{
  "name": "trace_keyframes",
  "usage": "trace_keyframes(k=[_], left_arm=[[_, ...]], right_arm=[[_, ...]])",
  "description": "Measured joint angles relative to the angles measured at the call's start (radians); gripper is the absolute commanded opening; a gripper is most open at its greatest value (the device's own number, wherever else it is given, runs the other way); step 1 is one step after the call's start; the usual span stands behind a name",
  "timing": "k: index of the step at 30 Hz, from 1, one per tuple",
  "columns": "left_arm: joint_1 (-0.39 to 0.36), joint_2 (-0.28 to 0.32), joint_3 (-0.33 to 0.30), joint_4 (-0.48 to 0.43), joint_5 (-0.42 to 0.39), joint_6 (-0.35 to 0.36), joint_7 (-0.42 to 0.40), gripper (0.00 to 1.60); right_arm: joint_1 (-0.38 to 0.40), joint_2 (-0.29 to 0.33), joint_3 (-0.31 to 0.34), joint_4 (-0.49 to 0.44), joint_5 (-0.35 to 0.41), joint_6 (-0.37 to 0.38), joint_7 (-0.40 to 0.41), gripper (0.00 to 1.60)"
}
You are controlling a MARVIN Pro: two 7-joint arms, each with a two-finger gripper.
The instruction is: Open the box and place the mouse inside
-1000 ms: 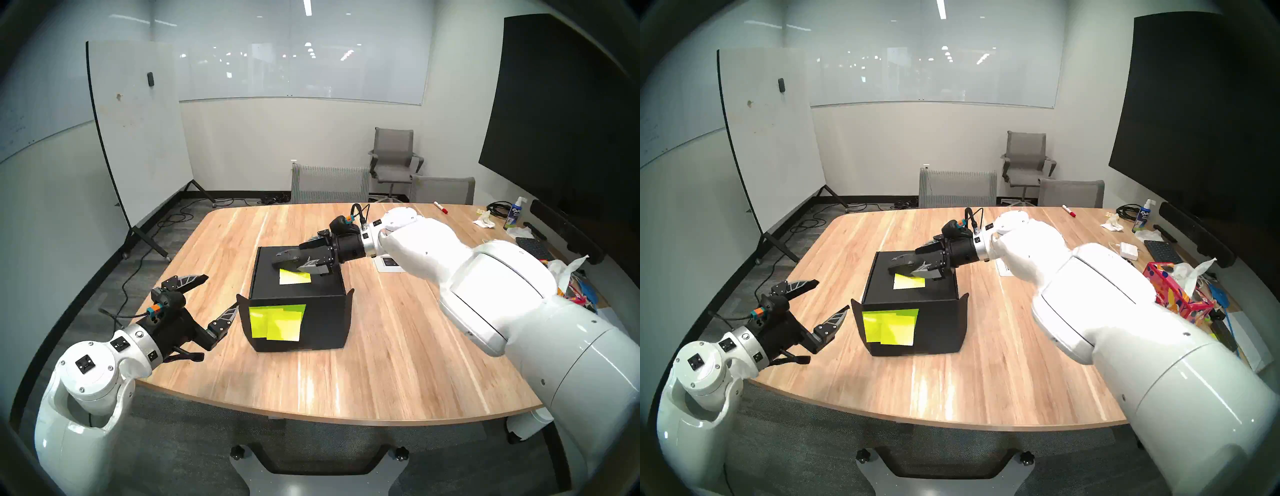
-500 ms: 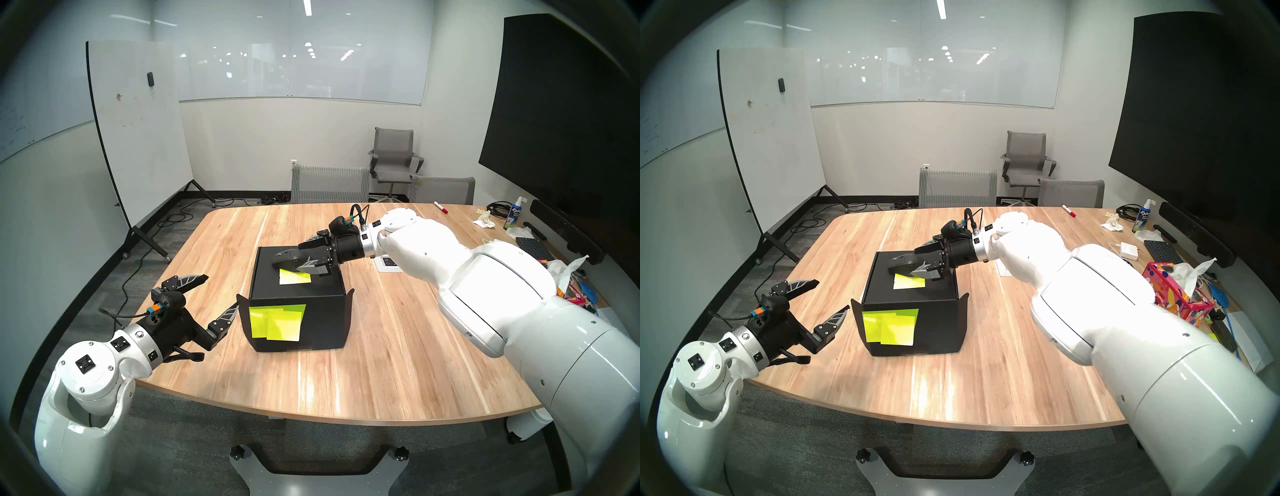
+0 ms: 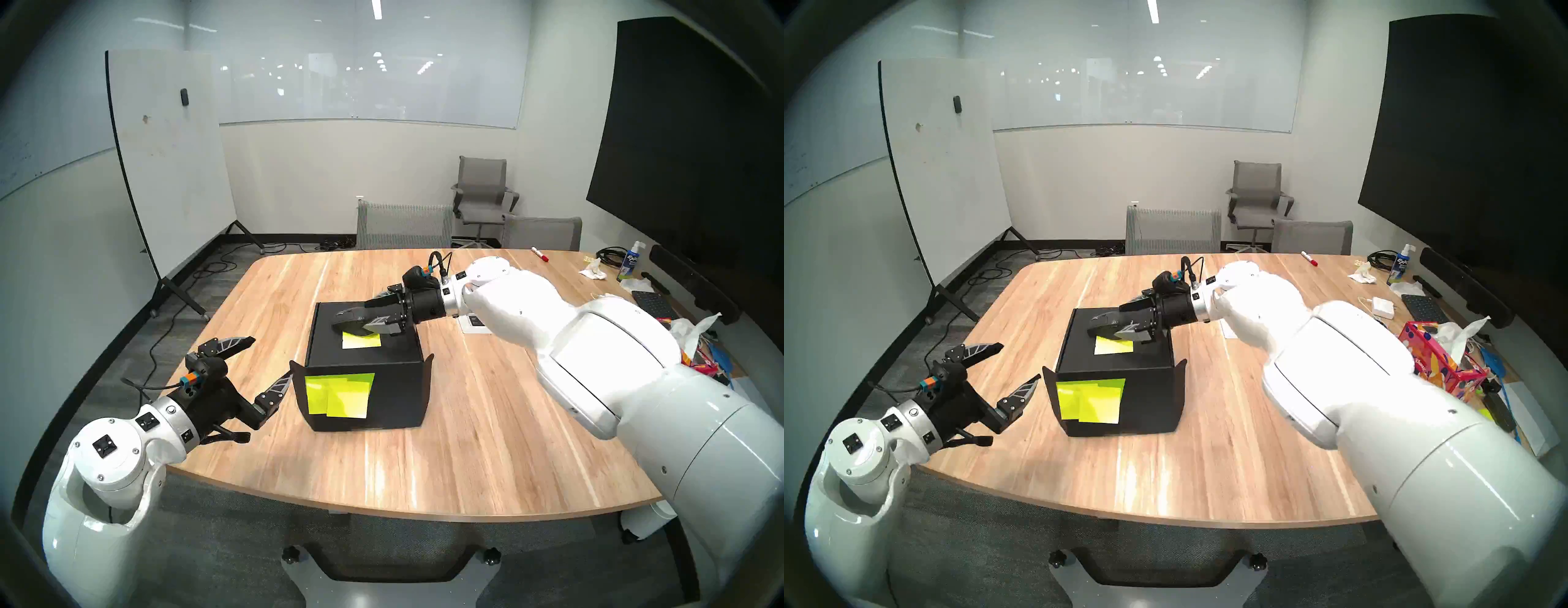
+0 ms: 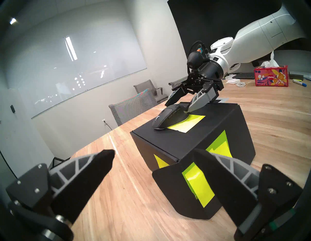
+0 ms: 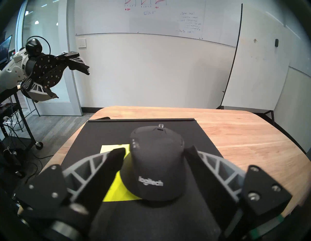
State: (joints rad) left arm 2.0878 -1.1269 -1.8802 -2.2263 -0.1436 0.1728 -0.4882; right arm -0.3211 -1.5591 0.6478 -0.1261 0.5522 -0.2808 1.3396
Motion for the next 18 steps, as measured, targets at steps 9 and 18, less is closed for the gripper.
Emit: trace_keyframes(k=[9, 18], left_arm=[[0.0, 0.0, 0.0, 0.0, 0.0, 0.0, 0.0, 1.6], [-0.001, 0.0, 0.0, 0.001, 0.0, 0.0, 0.0, 1.6]], right_arm=[[0.0, -0.001, 0.009, -0.001, 0.0, -0.008, 0.007, 0.88], [0.001, -0.002, 0.017, -0.002, 0.0, -0.014, 0.025, 0.54]])
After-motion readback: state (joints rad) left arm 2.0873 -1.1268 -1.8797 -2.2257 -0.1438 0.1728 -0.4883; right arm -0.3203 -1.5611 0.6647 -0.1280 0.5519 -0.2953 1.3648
